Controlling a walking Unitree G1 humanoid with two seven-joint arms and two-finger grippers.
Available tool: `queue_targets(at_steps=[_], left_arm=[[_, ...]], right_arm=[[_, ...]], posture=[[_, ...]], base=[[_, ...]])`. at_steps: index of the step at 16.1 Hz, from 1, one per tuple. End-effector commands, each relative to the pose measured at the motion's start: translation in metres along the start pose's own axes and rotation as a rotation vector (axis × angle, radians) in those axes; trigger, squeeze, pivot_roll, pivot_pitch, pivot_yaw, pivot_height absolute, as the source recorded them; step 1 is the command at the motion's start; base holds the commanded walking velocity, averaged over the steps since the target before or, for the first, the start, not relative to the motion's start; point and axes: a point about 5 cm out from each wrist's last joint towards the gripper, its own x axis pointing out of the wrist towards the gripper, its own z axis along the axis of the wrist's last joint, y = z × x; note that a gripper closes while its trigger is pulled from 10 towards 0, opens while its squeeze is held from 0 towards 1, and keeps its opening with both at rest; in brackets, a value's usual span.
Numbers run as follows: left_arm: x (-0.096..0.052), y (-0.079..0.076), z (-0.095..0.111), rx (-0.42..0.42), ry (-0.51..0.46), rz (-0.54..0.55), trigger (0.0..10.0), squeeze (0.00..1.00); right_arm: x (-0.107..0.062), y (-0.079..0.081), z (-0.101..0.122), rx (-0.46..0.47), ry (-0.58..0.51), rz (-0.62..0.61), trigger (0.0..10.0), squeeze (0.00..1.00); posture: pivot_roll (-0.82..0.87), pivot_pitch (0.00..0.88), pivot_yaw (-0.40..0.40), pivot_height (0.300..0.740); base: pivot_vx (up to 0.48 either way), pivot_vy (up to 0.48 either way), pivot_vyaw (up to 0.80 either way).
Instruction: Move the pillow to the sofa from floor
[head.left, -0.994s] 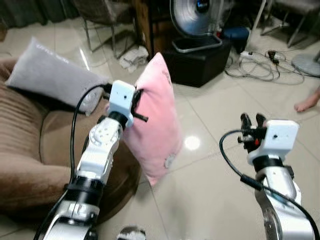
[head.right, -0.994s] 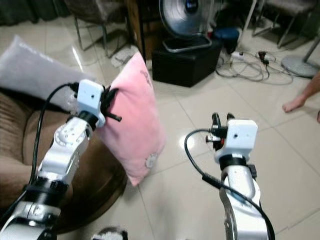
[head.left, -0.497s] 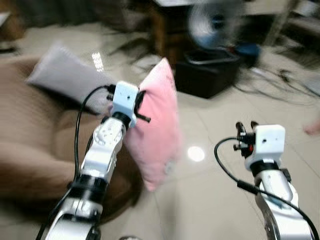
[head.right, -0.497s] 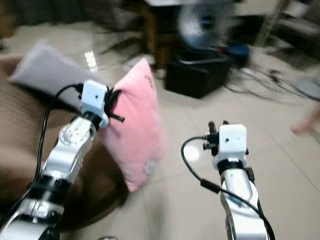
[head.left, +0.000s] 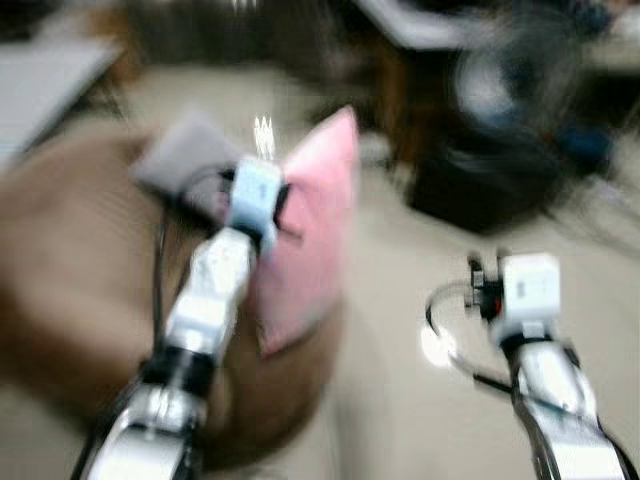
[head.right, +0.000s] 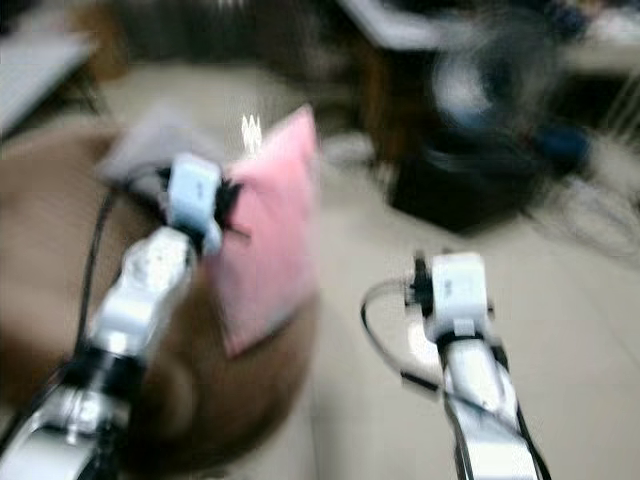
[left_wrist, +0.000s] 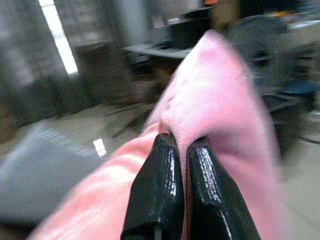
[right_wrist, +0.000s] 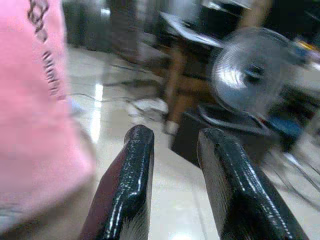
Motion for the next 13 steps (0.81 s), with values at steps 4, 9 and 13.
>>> queue_targets(at_steps=[4, 9, 13], left_arm=[[0.001, 0.009, 0.009, 0.024, -0.026, 0.026, 10.0, 0.0], [0.022, -0.028, -0.018, -0.002, 0.212, -0.096, 10.0, 0.0], [0.04, -0.039, -0.028, -0.044, 0.328, 0.042, 10.0, 0.0]], right_arm=[[0.0, 0.009, 0.002, 0.007, -0.009, 0.046, 10.0, 0.0], [-0.006, 0.011, -0.006, 0.03, 0.02, 0.133, 10.0, 0.0], [-0.018, 0.015, -0.009, 0.023, 0.033, 0.358, 10.0, 0.0]], posture=[[0.02, 0.0, 0.006, 0.74], [0.02, 0.0, -0.001, 0.74], [0.01, 0.006, 0.0, 0.74]], base=[[0.428, 0.0, 0.8], [0.08, 0.0, 0.16], [0.0, 0.0, 0.0]])
